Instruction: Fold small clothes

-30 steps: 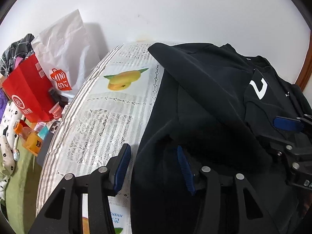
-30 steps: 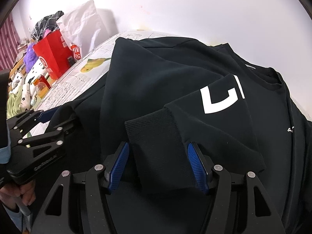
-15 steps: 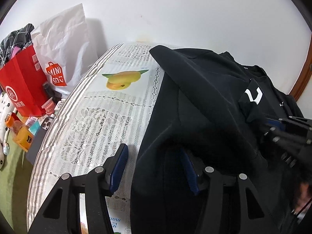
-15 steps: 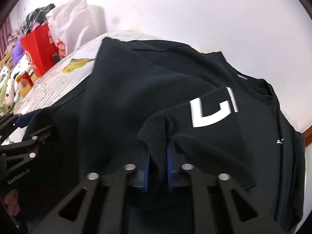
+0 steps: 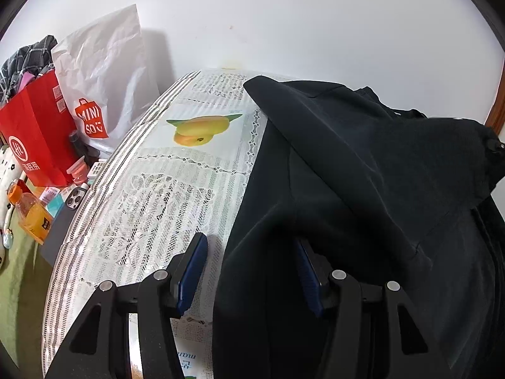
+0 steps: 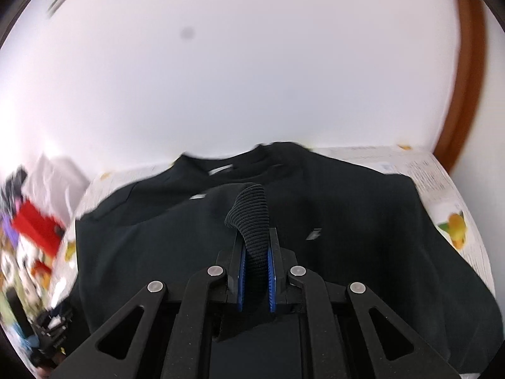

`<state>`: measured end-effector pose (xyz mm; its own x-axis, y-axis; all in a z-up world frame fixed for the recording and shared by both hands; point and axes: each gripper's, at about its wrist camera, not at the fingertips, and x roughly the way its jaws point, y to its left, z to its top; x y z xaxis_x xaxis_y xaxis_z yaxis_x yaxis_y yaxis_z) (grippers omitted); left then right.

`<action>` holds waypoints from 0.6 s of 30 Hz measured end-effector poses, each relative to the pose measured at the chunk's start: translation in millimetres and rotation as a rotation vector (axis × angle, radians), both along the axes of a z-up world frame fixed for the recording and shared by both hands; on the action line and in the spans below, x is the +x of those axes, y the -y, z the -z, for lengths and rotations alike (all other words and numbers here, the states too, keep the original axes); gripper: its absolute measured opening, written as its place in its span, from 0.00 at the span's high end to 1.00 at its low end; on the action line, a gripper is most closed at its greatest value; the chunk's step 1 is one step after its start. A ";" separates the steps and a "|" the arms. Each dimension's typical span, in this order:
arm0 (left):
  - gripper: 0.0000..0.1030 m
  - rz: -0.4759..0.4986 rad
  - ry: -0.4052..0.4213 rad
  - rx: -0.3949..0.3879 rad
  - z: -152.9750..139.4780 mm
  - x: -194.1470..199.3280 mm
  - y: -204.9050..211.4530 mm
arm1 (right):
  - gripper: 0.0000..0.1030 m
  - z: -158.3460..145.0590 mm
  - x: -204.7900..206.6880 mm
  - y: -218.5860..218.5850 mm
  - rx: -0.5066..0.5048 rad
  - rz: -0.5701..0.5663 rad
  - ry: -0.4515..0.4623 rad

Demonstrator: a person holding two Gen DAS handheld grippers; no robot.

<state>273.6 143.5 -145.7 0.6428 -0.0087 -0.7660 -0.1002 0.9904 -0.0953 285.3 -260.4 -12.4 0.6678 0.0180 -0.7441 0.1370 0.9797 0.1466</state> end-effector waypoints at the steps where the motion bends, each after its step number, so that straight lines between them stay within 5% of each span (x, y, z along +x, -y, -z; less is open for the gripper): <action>1: 0.49 0.000 -0.003 0.004 0.4 0.5 0.6 | 0.90 0.1 -2.7 11.3 0.020 0.020 0.001; 9: 0.49 0.000 -0.006 0.019 0.7 0.5 2.2 | 0.89 34.4 -27.5 75.8 0.084 0.139 -0.092; 13: 0.49 0.001 -0.003 0.015 0.7 0.3 2.2 | 0.81 59.4 -28.1 80.0 0.030 0.157 -0.175; 18: 0.49 0.000 0.008 0.001 -1.0 -1.6 2.0 | 0.76 36.2 -34.1 68.5 -0.147 0.188 -0.155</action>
<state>272.0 141.6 -144.7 0.6486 -0.0079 -0.7611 -0.0991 0.9906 -0.0947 251.2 -328.9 -48.6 0.5277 -0.2110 -0.8228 0.3275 0.9443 -0.0320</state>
